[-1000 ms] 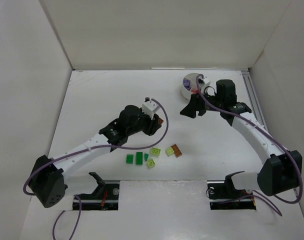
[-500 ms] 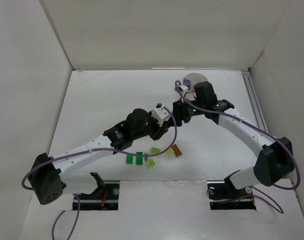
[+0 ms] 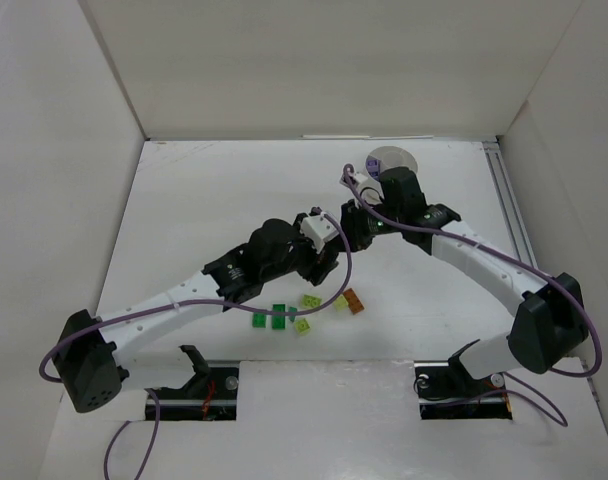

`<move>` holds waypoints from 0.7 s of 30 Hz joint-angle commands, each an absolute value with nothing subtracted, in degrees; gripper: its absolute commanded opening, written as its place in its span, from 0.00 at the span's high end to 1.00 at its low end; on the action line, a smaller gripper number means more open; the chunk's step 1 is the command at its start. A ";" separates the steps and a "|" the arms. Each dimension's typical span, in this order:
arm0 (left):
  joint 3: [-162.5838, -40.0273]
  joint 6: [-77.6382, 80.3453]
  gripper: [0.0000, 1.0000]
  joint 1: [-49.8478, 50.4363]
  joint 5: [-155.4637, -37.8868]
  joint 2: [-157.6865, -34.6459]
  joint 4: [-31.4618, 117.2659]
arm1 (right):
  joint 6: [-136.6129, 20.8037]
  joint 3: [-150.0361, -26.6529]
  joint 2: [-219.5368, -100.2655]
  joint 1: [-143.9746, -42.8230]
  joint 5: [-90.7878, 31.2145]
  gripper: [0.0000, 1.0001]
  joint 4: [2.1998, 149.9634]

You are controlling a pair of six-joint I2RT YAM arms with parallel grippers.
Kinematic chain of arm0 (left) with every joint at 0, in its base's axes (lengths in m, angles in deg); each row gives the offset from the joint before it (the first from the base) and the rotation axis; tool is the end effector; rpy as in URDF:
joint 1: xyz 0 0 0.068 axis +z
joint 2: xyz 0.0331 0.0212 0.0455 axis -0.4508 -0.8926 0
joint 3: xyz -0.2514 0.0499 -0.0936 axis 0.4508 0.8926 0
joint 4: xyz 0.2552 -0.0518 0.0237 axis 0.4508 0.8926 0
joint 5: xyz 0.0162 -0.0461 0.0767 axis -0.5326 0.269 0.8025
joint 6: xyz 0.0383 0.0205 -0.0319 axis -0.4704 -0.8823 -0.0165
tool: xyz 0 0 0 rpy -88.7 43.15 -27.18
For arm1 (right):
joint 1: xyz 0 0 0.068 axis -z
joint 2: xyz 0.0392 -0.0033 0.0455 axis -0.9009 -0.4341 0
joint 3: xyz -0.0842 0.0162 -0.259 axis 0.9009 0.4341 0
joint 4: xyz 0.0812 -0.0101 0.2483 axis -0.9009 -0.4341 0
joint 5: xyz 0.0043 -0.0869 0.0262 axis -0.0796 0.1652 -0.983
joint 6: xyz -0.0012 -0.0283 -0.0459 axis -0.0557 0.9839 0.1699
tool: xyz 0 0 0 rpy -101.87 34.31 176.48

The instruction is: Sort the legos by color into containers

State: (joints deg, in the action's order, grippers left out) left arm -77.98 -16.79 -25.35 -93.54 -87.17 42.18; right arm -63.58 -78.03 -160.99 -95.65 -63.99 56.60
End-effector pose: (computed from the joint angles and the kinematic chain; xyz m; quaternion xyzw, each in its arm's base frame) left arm 0.1644 -0.2166 0.3109 0.4117 0.6762 -0.2689 0.5486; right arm 0.2575 0.1849 0.3010 -0.2945 0.7982 0.4522 0.2677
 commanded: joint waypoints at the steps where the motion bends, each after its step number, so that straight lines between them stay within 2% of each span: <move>1: -78.18 -16.03 0.39 -25.68 -94.57 -85.01 38.94 | -64.10 -77.84 -158.54 -95.48 -62.84 1.00 62.35; 3: -78.18 -15.50 0.33 -25.68 -94.04 -85.01 38.42 | -63.57 -78.36 -158.54 -94.34 -62.31 1.00 62.35; 4: -78.18 -14.72 0.15 -25.68 -94.04 -84.49 38.41 | -63.05 -78.97 -158.54 -92.59 -62.31 1.00 62.35; 8: -76.95 -10.85 0.00 -25.68 -89.83 -81.51 38.41 | -61.38 -80.29 -158.54 -86.26 -61.78 1.00 61.83; 12: -74.58 -3.39 0.00 -24.81 -81.22 -78.95 38.50 | -57.52 -84.68 -160.99 -78.70 -53.55 1.00 58.15; 14: -75.62 2.50 0.00 -21.64 -78.93 -78.94 41.56 | -55.75 -87.49 -162.22 -75.98 -44.42 1.00 57.25; 17: -77.03 8.03 0.00 -16.55 -81.63 -81.66 43.77 | -54.34 -92.42 -164.95 -74.56 -33.27 1.00 57.86; 21: -79.75 10.60 0.00 -9.52 -89.27 -87.45 44.91 | -52.59 -99.70 -171.53 -73.42 -27.16 1.00 59.10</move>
State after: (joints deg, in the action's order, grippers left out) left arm -76.25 5.35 -12.93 -84.75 -84.75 43.44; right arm -55.52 -94.90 -168.01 -73.79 -36.45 56.95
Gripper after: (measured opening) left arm 0.997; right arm 0.213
